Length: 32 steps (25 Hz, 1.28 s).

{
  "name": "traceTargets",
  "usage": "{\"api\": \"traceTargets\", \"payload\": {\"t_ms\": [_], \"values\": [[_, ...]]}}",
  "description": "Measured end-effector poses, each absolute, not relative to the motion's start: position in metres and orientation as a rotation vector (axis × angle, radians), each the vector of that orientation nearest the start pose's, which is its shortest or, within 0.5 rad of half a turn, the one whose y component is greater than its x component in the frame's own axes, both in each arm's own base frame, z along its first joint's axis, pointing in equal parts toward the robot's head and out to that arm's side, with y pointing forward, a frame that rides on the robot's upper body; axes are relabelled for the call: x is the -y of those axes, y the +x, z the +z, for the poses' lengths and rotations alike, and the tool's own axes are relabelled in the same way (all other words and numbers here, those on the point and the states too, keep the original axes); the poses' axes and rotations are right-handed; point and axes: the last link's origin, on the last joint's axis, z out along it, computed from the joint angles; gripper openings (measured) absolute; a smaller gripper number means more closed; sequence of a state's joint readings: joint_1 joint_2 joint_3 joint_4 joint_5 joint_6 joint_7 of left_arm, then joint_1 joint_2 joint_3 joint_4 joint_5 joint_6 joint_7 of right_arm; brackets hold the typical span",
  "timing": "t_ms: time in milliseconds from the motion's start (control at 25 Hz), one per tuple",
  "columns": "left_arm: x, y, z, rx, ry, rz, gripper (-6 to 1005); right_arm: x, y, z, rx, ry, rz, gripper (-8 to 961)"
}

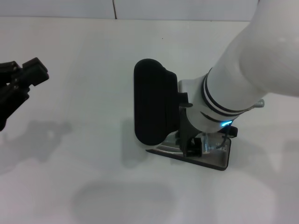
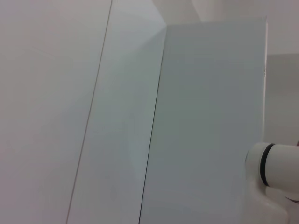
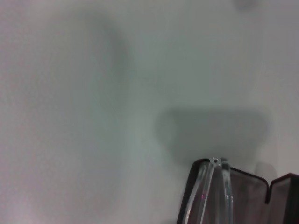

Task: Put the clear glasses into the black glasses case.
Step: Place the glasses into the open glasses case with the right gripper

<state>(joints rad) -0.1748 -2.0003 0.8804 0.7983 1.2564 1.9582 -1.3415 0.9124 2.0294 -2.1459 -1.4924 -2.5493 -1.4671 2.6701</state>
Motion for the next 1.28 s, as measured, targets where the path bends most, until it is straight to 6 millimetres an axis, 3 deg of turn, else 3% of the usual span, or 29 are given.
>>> {"api": "traceTargets", "payload": {"t_ms": [640,1280], "values": [[-0.246,-0.263,0.086,0.333,-2.442,-1.428,68,-0.309,0.069,-0.101,0.242,-2.723,-0.915,51],[-0.247,-0.263,0.087,0.337,-2.426,-1.434,69,-0.311,0.067,-0.1,0.273,-2.701,-0.913,52]]}}
